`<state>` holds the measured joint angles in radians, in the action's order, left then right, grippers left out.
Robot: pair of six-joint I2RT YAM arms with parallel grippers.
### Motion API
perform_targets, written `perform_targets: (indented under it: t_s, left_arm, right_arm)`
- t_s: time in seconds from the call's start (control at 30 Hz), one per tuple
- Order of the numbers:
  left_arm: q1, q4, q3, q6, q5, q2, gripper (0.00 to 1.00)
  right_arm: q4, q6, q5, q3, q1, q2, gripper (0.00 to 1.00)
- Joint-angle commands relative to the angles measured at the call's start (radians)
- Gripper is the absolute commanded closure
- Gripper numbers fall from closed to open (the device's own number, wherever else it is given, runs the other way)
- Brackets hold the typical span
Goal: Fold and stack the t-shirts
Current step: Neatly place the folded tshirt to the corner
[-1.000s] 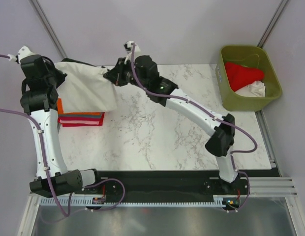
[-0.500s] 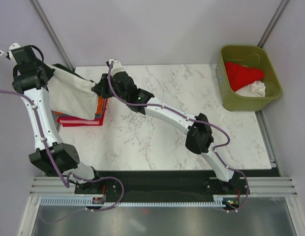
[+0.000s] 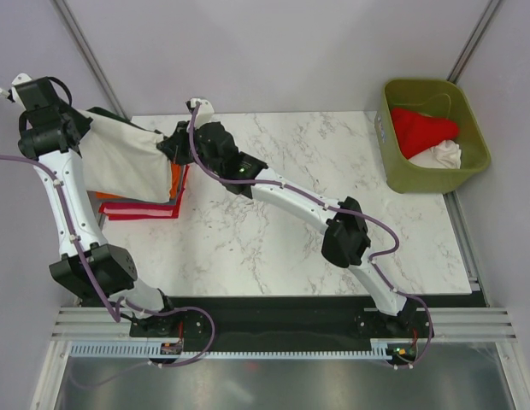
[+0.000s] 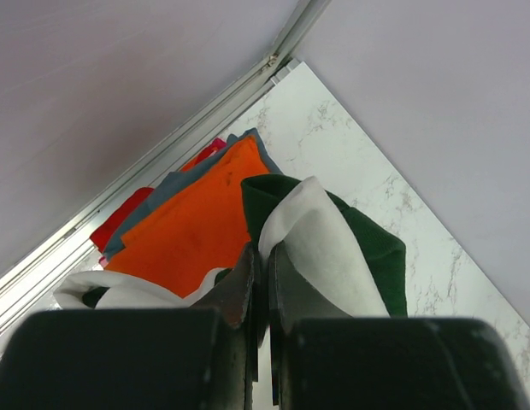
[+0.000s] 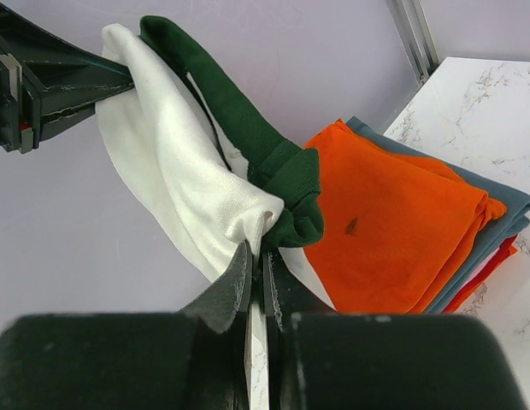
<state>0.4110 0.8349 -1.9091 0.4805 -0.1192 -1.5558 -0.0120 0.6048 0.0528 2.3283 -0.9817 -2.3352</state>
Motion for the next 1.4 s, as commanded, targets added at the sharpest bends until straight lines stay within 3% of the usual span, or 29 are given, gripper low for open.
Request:
perform_targets:
  t_s: [0.0, 0.7, 1.37]
  left_arm:
    - [0.012, -0.076, -0.016, -0.005, 0.016, -0.024, 0.98]
    - [0.017, -0.141, -0.051, 0.010, 0.010, -0.181, 0.98]
    - [0.015, -0.491, 0.137, 0.036, 0.019, -0.248, 0.98]
  right_arm:
    - [-0.068, -0.017, 0.021, 0.026, 0.003, 0.028, 1.00]
    - [-0.141, 0.115, 0.009, 0.062, 0.075, -0.115, 1.00]
    - [-0.422, 0.248, -0.008, 0.091, 0.135, -0.312, 1.00]
